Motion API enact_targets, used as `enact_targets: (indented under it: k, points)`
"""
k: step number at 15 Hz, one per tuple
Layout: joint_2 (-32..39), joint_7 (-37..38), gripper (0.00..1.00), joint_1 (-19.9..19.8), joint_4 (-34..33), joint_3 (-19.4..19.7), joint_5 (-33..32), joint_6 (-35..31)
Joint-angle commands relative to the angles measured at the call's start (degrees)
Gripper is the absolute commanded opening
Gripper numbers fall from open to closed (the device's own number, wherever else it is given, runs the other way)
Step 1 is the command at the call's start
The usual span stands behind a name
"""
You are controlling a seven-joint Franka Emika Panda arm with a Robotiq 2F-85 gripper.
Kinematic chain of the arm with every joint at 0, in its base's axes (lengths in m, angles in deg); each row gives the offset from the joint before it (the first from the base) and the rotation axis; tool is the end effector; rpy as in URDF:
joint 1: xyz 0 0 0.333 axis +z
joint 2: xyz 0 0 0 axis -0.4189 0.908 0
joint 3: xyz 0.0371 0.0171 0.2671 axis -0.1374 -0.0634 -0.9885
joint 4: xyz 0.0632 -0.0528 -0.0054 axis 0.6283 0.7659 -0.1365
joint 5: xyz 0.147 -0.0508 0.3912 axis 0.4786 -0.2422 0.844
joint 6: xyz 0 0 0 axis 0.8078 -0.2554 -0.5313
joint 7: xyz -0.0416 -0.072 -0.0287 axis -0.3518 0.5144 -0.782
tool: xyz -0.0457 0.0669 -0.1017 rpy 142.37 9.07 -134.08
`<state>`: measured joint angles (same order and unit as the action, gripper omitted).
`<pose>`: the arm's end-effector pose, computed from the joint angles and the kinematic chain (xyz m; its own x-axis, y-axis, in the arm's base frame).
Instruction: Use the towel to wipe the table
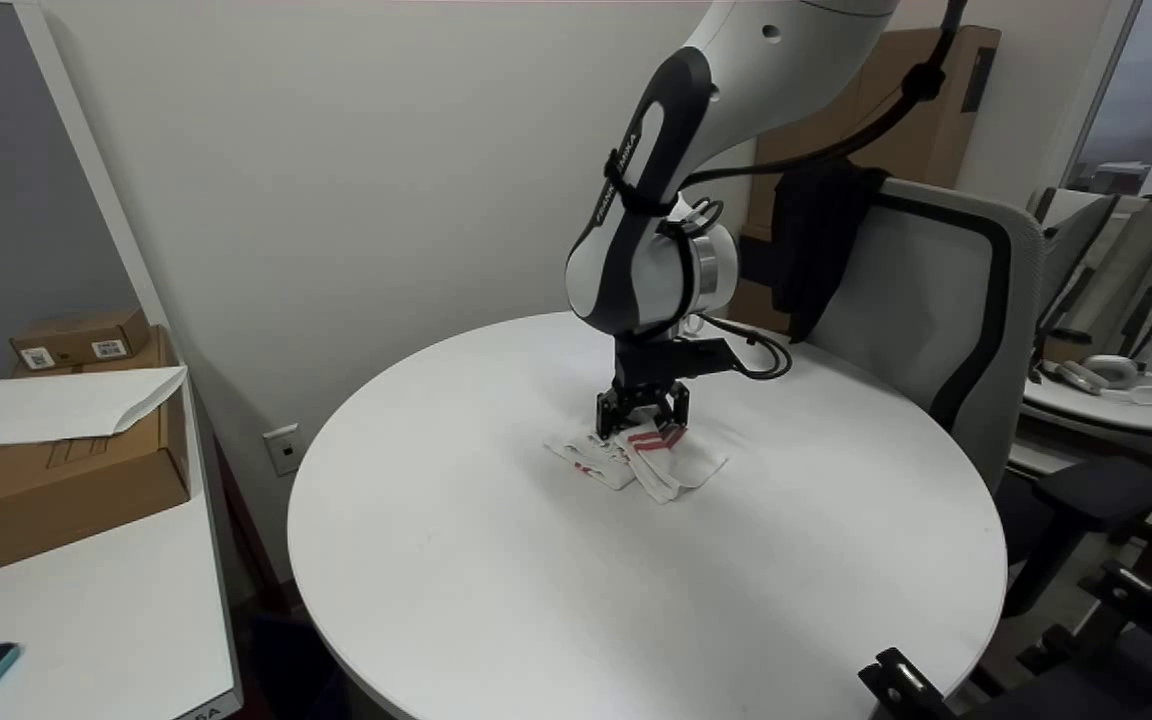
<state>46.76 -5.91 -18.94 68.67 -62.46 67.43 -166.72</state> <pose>0.6167 0.0407 -0.0411 0.9930 -0.1102 -0.0432 -0.1087 -0.9934 0.0364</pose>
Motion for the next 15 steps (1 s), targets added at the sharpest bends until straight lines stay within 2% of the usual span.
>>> enact_targets:
  k: [1,4,6,7,10,15]
  points:
    - [-4.4,-2.77,0.37,-0.92,5.65,-1.34,0.34,0.81]
    - [-6.57,-3.51,0.6,-0.76,7.71,-1.71,0.23,0.75]
    - [-7.7,-4.13,0.2,-0.71,8.86,-1.83,0.0,0.56]
    - [-8.07,-4.29,0.19,-0.68,9.36,-1.89,-0.02,0.59]
    - [-8.63,-4.93,0.01,-0.55,10.71,-1.75,-0.29,0.68]
    - [-10.26,-6.05,0.02,-1.75,13.0,-0.63,-0.61,0.53]
